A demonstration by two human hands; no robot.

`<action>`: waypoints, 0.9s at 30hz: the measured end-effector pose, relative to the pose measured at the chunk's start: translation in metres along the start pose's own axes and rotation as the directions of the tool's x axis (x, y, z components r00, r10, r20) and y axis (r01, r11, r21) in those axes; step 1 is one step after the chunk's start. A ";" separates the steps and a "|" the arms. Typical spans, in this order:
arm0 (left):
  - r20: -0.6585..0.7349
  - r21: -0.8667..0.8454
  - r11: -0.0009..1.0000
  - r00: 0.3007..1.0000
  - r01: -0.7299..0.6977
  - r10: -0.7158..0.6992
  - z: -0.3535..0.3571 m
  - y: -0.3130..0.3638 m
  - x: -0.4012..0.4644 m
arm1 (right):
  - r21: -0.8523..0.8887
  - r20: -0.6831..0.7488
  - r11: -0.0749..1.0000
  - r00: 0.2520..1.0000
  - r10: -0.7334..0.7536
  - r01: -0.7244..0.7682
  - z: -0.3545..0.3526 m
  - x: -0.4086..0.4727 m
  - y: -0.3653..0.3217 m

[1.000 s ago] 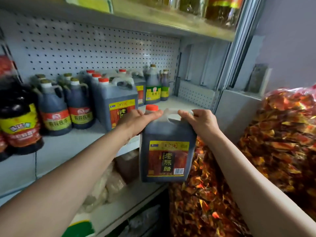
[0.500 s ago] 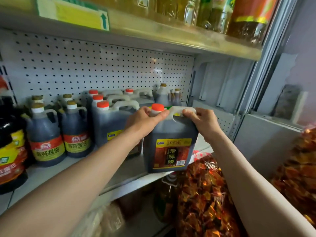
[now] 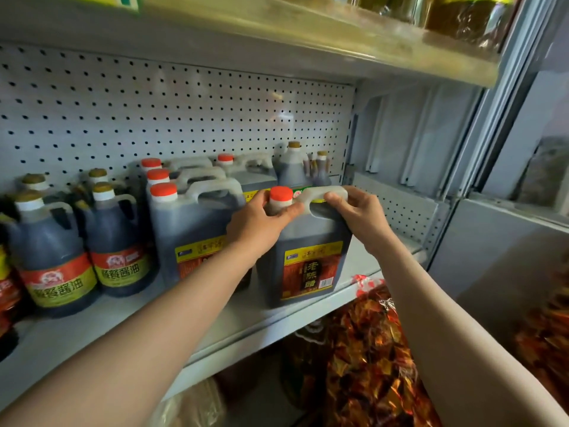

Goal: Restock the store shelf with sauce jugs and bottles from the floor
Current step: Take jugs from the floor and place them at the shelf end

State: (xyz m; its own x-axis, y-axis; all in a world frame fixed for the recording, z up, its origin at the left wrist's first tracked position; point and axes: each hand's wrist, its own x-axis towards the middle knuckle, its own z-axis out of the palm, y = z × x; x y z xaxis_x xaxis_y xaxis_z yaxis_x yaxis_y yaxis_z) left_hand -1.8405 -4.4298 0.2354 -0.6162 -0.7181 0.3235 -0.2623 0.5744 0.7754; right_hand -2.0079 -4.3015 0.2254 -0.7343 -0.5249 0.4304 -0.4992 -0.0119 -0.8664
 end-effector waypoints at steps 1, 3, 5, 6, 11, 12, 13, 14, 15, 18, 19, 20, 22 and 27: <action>-0.002 -0.031 1.000 1.000 0.001 -0.001 0.000 -0.001 0.000 | -0.010 -0.007 1.000 1.000 0.004 -0.004 0.000 -0.001 0.001; -0.011 -0.075 0.997 1.000 0.004 -0.005 0.002 -0.002 0.000 | -0.022 0.019 1.000 1.000 0.018 -0.017 -0.002 -0.004 0.006; -0.017 -0.038 0.999 1.000 0.013 -0.014 0.000 -0.002 0.002 | 0.026 0.128 0.999 0.991 0.022 -0.026 -0.004 -0.010 0.013; -0.015 0.018 1.000 1.000 0.015 -0.015 -0.001 -0.001 0.004 | 0.052 0.189 0.998 0.982 0.008 -0.018 -0.005 -0.013 0.015; -0.162 0.453 0.891 0.980 -0.032 0.118 -0.011 0.010 -0.002 | -0.057 0.300 0.994 0.951 -0.075 0.097 -0.010 -0.029 0.007; -0.189 0.466 0.883 0.968 -0.061 0.166 -0.013 0.010 -0.001 | -0.092 0.305 0.991 0.950 -0.063 0.095 -0.011 -0.030 0.003; -0.179 0.448 0.888 0.963 -0.104 0.203 -0.016 0.010 0.001 | -0.124 0.310 0.988 0.950 -0.049 0.091 -0.012 -0.030 -0.001; -0.132 0.422 0.893 0.963 -0.158 0.233 -0.018 0.009 0.003 | -0.152 0.313 0.984 0.949 -0.045 0.097 -0.013 -0.029 -0.003; -0.060 0.407 0.889 0.965 -0.209 0.255 -0.020 0.009 0.005 | -0.175 0.315 0.979 0.948 -0.046 0.105 -0.013 -0.027 -0.005; 0.176 0.473 0.824 0.950 -0.312 0.258 -0.019 0.010 0.007 | -0.202 0.310 0.973 0.950 -0.042 0.109 -0.011 -0.020 -0.006; 0.216 0.516 0.787 0.941 -0.338 0.262 -0.017 0.010 0.008 | -0.217 0.311 0.968 0.949 -0.052 0.124 -0.011 -0.018 -0.005; 0.237 0.554 0.754 0.935 -0.354 0.265 -0.016 0.008 0.009 | -0.260 0.306 0.954 0.950 -0.065 0.149 -0.011 -0.015 -0.003; 0.257 0.593 0.715 0.928 -0.371 0.268 -0.015 0.005 0.011 | -0.344 0.305 0.920 0.949 -0.077 0.185 -0.012 -0.012 0.002; 0.241 0.625 0.686 0.928 -0.373 0.285 -0.014 0.005 0.014 | -0.373 0.276 0.906 0.956 -0.097 0.200 -0.009 -0.002 0.009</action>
State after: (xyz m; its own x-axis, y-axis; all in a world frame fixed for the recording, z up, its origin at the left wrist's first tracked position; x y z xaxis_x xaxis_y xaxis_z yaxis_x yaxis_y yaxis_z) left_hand -1.8401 -4.4423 0.2508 -0.8252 -0.4082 0.3904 -0.4143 0.9072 0.0729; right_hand -2.0150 -4.2932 0.2196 -0.5267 -0.7355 0.4261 -0.7709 0.2020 -0.6041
